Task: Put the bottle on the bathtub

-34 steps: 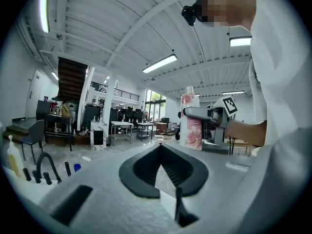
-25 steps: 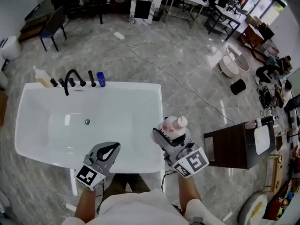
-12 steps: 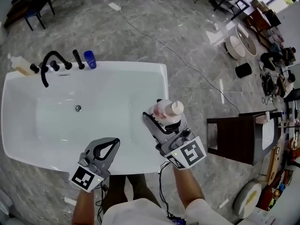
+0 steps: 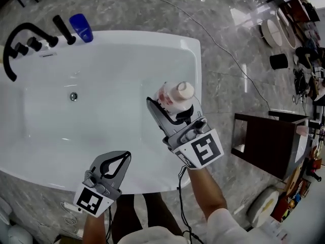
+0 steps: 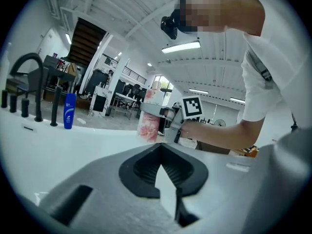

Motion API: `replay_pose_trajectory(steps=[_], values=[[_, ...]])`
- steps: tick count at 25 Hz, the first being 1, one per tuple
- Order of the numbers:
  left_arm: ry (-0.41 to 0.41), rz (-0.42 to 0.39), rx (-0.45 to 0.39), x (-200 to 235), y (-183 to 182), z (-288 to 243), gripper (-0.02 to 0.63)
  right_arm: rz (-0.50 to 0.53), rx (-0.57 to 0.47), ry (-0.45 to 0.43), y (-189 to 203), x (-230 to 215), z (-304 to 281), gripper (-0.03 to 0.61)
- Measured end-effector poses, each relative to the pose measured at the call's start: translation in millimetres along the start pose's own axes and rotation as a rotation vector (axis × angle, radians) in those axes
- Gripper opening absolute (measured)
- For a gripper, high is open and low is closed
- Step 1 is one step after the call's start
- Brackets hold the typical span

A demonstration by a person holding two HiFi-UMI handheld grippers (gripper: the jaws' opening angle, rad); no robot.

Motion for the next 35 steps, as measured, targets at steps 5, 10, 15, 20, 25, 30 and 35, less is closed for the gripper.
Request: replay_pose_trajectory(steps=[5, 10, 15, 20, 25, 30, 35], values=[[-0.009, 0.033, 0.038, 13.8, 39.8, -13.7, 0.003, 0.023, -0.014, -0.008, 37.4, -13.0, -41.1, 0.232], [0.008, 0.015, 0.065, 18.4, 56.5, -17.9, 0.003, 0.076, -0.039, 0.012, 47.2, -35.3, -87.0, 0.232], [-0.007, 0.011, 0.056, 24.4, 61.3, -12.3, 0.003, 0.168, -0.039, 0.080, 38.2, -70.9, -147.8, 0.232], [-0.025, 0.030, 0.068, 30.0, 74.7, -1.6, 0.003, 0.158, -0.050, 0.159, 25.4, -109.0, -198.6, 0.232], [-0.029, 0.050, 0.056, 31.9, 86.2, 0.6, 0.003, 0.162, -0.053, 0.202, 27.3, -125.7, -234.1, 0.232], [0.009, 0.052, 0.075, 26.9, 92.7, -2.5, 0.003, 0.061, -0.122, 0.290, 37.2, -147.0, -260.0, 0.231], [0.003, 0.073, 0.059, 32.1, 94.9, -4.5, 0.003, 0.072, -0.184, 0.257, 35.9, -147.9, -261.0, 0.233]])
Point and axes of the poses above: the fingertips, and each gripper's own axes: z backward along the fingers, x to its left, y out of its underside, the point moved 3 cm from there along z, backward along the fingers, and after that the axes turned 11 degrees about x, right-handed, at the moved point
